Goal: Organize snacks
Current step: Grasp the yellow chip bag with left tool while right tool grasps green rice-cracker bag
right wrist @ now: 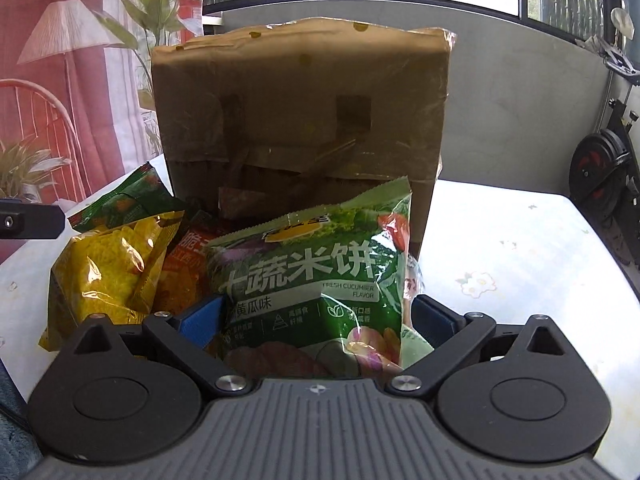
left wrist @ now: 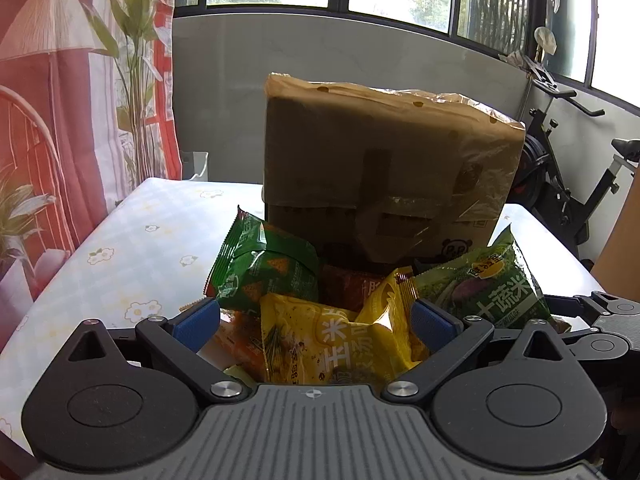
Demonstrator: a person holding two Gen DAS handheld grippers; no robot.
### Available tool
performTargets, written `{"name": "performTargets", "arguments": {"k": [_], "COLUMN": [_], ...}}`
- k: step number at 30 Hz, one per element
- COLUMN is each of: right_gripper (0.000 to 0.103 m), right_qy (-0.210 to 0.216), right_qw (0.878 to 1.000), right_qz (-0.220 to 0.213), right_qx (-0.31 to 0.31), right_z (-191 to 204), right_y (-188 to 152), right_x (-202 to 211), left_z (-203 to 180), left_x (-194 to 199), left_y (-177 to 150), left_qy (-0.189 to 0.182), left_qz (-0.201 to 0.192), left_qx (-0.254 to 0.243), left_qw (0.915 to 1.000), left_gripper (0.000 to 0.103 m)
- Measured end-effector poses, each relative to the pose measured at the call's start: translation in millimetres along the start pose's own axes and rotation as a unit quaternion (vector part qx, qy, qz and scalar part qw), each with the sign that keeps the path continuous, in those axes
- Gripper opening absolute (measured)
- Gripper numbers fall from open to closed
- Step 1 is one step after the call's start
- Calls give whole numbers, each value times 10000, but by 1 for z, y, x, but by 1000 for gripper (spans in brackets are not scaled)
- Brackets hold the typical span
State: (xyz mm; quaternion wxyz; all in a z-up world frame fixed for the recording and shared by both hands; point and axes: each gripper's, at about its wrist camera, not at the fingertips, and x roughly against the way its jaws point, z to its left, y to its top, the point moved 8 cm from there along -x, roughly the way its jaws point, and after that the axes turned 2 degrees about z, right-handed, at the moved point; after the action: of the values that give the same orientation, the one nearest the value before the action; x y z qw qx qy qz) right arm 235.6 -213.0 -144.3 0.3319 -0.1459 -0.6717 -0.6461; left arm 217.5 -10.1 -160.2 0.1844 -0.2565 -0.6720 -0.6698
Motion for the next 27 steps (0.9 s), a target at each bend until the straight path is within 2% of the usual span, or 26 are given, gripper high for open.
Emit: {"name": "performTargets", "arguments": {"k": [5,8,12,20,23,27], "right_gripper": [96,84,77,73,72,71], "right_qy": [56,126,96,104,104,107], "right_qw": [9999,9996,9992,9987,9986,9984], "right_qz": [-111,-245,-361,-449,-454,-492], "right_qx": [-58,-101,-116,-231,-234,-254], "right_z": [-2,-5,-6,-8,-8,-7], "right_y": [-6,-7,-7,-7,-7,-6], "right_x": [2,8,11,15,16,20], "left_z": [-1,-5,-4,-4,-6,-7], "left_x": [-14,-21,-31,-42,-41,-34], "left_y": [-7,-12,-20,-30,-30,-27], "left_qy": [-39,-113,-149,-346,-437,-584], "left_qz": [235,366,485,543,486,366], "left_qx": [44,70,167,314,271,171], "left_qw": [9997,9992,9986,9974,9975,9975], "left_gripper": [102,102,102,102,96,76]}}
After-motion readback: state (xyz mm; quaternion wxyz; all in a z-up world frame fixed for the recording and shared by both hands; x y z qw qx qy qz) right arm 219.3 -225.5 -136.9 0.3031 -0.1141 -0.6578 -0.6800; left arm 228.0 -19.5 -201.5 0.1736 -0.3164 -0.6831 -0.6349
